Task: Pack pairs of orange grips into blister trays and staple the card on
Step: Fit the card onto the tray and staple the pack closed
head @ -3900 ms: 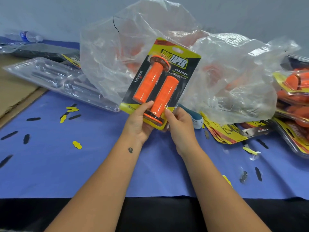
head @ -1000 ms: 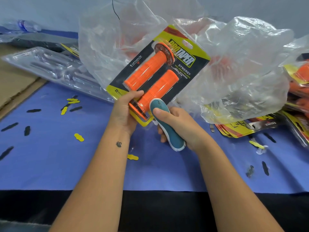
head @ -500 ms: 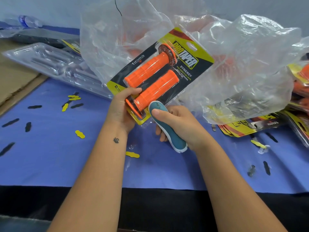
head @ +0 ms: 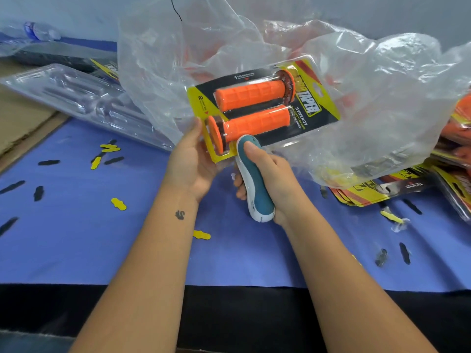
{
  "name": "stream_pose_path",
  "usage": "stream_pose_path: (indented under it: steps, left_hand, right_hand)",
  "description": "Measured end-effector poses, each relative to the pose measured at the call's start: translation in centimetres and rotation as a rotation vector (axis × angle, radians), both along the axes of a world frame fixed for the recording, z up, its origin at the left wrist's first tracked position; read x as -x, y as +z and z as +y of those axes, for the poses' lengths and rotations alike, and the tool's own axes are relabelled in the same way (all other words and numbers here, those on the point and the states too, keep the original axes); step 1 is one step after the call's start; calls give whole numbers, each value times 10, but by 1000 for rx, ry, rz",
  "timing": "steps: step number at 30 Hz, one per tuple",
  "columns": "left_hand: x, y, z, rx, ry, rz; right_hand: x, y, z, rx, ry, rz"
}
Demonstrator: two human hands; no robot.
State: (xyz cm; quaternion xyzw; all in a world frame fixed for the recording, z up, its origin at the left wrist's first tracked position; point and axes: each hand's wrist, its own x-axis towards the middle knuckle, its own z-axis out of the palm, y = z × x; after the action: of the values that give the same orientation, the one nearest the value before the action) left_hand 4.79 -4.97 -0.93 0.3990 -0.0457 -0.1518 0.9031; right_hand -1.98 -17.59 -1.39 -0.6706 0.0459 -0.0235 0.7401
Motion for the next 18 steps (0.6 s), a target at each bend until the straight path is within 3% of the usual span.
stream_pose_path:
  steps: [3,8,18]
  left_hand:
    - [0,-1,-3,-105,-17,54]
    - [6,0,-4,-248,-48,-140]
    - [12,-3,-8,-213,20,-221]
  right_hand:
    - [-1,-2,0,54,-25,6]
    - [-2,-2,-1,83,-12,-1]
    - [-3,-4,-2,106,8,11]
